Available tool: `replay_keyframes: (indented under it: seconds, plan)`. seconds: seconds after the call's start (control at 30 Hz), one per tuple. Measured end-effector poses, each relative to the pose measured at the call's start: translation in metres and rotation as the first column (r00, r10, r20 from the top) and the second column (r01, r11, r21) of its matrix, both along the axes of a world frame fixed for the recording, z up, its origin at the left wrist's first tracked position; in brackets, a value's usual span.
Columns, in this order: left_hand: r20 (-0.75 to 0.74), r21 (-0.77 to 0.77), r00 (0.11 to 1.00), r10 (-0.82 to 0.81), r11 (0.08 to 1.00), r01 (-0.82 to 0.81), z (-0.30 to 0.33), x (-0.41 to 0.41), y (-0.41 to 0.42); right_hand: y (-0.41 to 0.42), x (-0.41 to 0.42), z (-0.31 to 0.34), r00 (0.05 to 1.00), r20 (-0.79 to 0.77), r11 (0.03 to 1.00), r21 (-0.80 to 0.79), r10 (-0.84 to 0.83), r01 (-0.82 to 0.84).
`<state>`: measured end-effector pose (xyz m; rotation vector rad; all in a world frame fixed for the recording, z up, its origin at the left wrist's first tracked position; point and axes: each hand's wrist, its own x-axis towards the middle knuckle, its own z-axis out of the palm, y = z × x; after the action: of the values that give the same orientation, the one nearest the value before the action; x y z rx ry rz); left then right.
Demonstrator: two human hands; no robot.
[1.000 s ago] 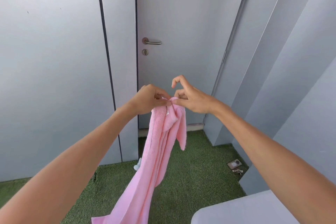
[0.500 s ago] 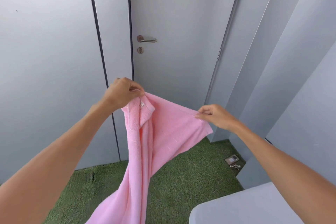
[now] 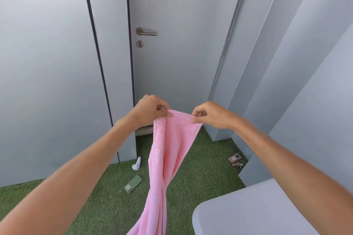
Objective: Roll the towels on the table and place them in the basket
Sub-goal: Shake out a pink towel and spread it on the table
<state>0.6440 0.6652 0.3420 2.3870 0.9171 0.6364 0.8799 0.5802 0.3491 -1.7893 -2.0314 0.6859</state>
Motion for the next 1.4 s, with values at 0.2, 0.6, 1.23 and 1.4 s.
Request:
replay_keyframes:
  seconds: [0.2,0.6,1.23,1.4]
  plan:
    - [-0.165,-0.063,0.986,-0.011,0.998,0.001,-0.05,0.017,-0.019,-0.03,0.012,-0.038,0.984,0.087,0.987,-0.023,-0.155,0.157]
    - [-0.483,-0.335,0.851,0.206,0.854,-0.398,-0.253,0.068,-0.122,-0.144,0.117,-0.238,0.556,-0.148,0.569,-0.348,-0.818,0.745]
    - [-0.192,-0.329,0.905,0.381,0.844,-0.425,-0.316,0.151,-0.169,-0.167,0.474,-0.327,-0.01,-0.146,0.0,-0.068,-0.989,0.998]
    - [-0.144,-0.348,0.91,0.389,0.841,-0.415,-0.317,0.149,-0.186,-0.188,0.489,-0.34,0.135,-0.102,0.139,-0.031,-0.986,0.99]
